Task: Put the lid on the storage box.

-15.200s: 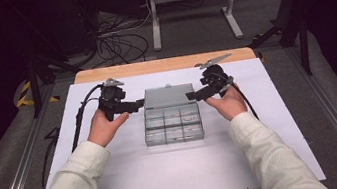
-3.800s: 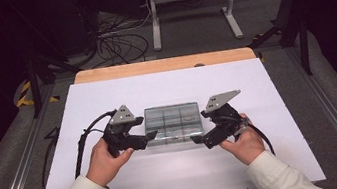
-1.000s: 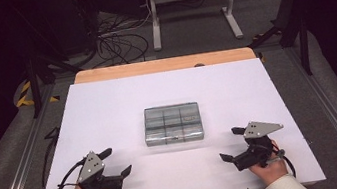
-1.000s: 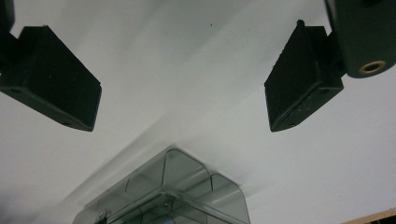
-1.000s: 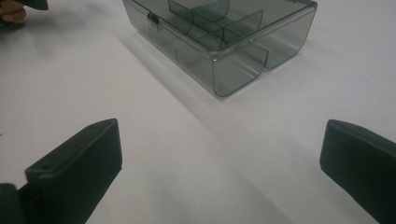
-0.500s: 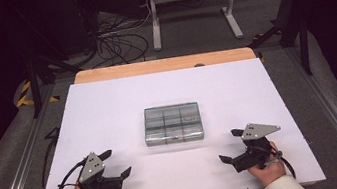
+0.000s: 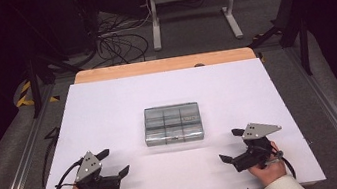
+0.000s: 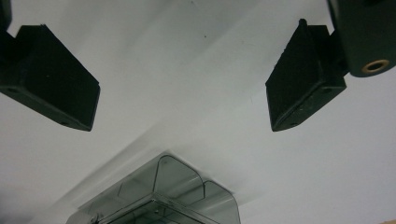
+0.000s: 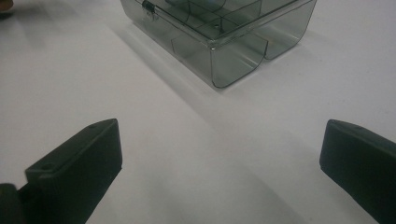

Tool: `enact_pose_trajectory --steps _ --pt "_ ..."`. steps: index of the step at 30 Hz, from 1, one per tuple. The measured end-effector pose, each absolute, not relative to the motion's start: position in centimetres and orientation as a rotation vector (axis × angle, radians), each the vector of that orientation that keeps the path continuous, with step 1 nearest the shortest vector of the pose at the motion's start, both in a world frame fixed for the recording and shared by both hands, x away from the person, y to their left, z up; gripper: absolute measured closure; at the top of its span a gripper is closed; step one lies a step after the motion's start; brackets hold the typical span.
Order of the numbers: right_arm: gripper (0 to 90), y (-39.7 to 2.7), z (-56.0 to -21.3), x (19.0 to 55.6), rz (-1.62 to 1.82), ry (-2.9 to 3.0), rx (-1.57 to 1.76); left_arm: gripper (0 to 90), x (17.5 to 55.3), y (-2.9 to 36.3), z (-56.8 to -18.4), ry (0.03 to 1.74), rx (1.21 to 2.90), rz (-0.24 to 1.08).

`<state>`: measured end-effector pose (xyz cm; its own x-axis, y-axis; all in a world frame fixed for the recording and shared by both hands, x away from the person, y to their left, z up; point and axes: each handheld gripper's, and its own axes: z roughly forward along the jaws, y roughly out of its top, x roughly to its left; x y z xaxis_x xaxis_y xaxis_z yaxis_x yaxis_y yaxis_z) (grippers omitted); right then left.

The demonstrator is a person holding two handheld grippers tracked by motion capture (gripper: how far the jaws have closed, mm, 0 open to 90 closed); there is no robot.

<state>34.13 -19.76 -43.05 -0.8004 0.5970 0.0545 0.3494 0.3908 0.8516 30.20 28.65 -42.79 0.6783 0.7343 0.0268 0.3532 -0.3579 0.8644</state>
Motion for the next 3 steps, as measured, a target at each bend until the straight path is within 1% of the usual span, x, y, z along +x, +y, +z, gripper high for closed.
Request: enact_pose_trajectory --steps 3 --pt "0.0 -19.80 -43.01 34.12 1.366 2.389 0.835 10.5 30.26 28.79 -42.76 0.847 1.958 0.507"
